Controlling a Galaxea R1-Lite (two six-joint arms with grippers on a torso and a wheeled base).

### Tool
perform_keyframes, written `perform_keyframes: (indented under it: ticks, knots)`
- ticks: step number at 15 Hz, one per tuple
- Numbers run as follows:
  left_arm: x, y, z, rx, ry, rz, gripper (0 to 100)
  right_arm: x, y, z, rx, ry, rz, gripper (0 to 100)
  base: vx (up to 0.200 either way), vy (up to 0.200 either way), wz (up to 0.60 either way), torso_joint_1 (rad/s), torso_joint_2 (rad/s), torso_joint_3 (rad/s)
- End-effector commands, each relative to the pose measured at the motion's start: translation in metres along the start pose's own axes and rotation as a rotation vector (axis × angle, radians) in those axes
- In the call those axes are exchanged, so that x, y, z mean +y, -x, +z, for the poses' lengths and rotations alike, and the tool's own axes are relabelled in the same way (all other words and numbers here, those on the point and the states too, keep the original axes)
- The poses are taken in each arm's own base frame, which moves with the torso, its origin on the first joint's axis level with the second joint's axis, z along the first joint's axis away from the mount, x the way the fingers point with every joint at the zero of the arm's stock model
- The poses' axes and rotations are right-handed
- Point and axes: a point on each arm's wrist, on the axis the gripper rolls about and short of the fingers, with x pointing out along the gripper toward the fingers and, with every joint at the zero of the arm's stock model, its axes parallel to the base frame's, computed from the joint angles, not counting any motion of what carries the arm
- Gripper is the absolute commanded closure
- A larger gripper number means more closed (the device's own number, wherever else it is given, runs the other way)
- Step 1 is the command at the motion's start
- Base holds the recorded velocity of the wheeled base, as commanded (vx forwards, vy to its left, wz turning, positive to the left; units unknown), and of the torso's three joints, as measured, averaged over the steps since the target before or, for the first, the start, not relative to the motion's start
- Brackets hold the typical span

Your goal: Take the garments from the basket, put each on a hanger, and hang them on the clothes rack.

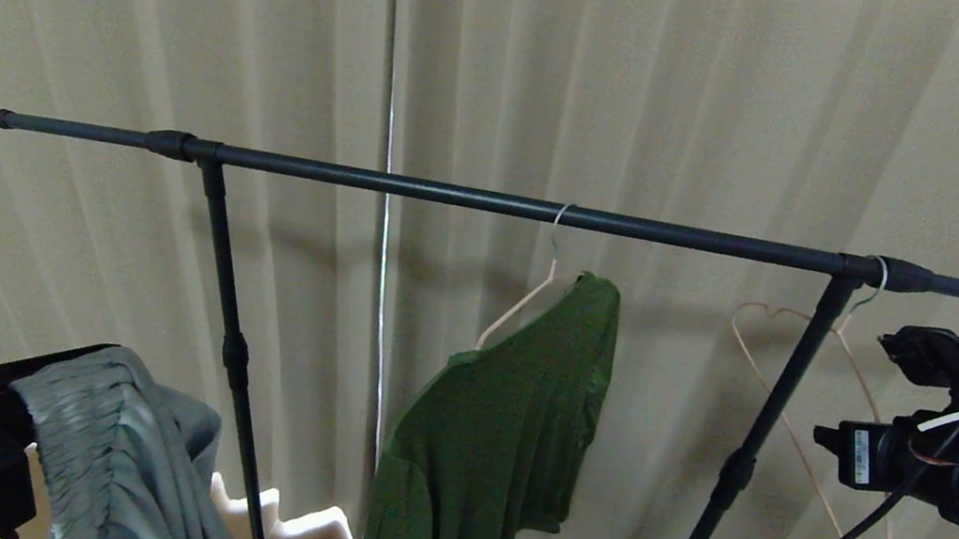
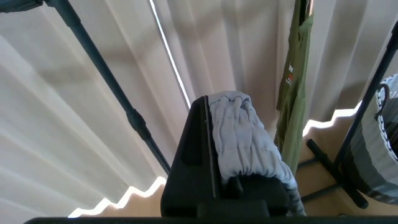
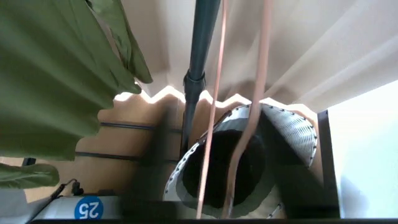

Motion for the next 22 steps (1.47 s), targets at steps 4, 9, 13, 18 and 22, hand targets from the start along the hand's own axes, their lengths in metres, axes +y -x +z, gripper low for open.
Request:
perform_keyframes:
  ticks: [4,9,13,18,22]
  knots:
    - [0.0,0.002,0.001,-0.009,-0.001,0.001,100,-0.003,-0.005,-0.002,0.018,-0.016,-0.013,100,0.0,0.0,0.0,0.0,0.0,0.0]
    - [0.0,0.002,0.001,-0.012,-0.003,0.002,100,-0.006,0.013,0.004,-0.046,-0.026,-0.028,100,0.0,0.0,0.0,0.0,0.0,0.0]
    - [0.0,0.002,0.001,-0.011,-0.003,0.003,100,-0.017,0.034,0.011,-0.124,-0.054,-0.07,100,0.0,0.0,0.0,0.0,0.0,0.0]
    - [0.0,0.002,0.001,-0.011,-0.003,0.003,100,-0.021,0.062,0.01,-0.207,-0.069,-0.077,100,0.0,0.0,0.0,0.0,0.0,0.0]
    - [0.0,0.002,0.001,-0.011,-0.003,0.003,100,-0.023,0.075,0.003,-0.228,-0.069,-0.08,100,0.0,0.0,0.0,0.0,0.0,0.0]
